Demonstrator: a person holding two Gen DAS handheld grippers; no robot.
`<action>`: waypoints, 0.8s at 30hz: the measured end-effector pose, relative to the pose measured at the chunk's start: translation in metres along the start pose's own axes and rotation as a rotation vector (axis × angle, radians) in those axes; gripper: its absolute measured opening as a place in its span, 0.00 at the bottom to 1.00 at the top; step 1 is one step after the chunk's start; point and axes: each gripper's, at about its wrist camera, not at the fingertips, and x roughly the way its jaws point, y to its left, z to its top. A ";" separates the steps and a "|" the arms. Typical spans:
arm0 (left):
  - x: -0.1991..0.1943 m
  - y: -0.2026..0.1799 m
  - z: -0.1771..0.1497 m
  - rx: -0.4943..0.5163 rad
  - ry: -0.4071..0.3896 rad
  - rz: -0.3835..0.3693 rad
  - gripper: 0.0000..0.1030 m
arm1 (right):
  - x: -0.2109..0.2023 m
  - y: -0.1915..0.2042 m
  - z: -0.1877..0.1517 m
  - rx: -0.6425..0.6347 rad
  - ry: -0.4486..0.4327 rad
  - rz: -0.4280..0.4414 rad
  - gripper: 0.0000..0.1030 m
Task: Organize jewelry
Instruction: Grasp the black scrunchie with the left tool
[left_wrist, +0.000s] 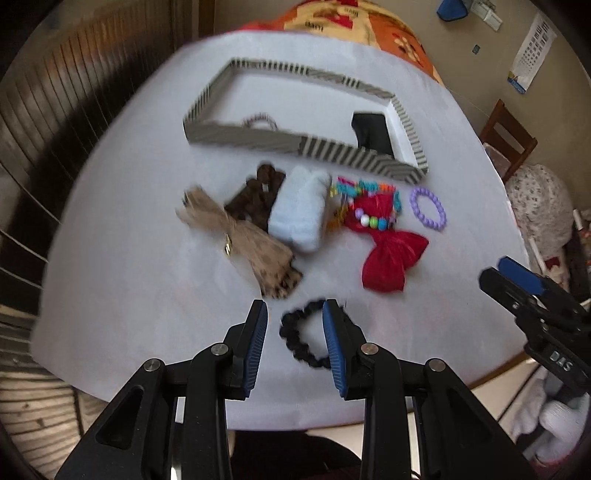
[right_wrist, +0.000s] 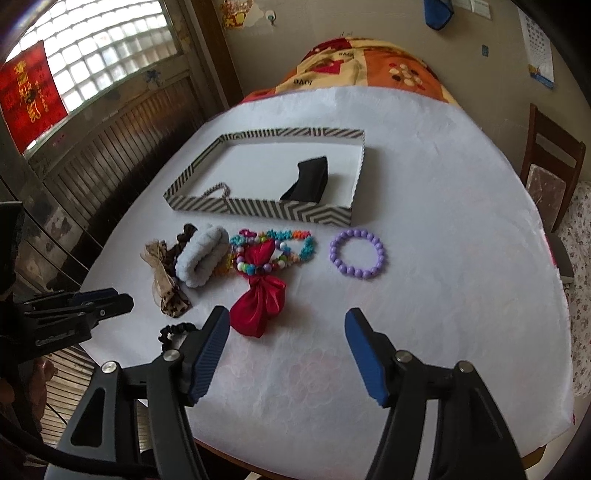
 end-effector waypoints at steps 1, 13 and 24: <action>0.003 0.001 -0.002 0.001 0.009 -0.003 0.21 | 0.004 0.001 -0.001 -0.001 0.011 0.003 0.66; 0.041 0.001 -0.018 0.040 0.108 0.032 0.21 | 0.036 -0.001 0.007 0.015 0.059 0.015 0.66; 0.058 -0.007 -0.016 0.084 0.127 0.057 0.21 | 0.088 -0.019 0.046 0.105 0.100 0.086 0.49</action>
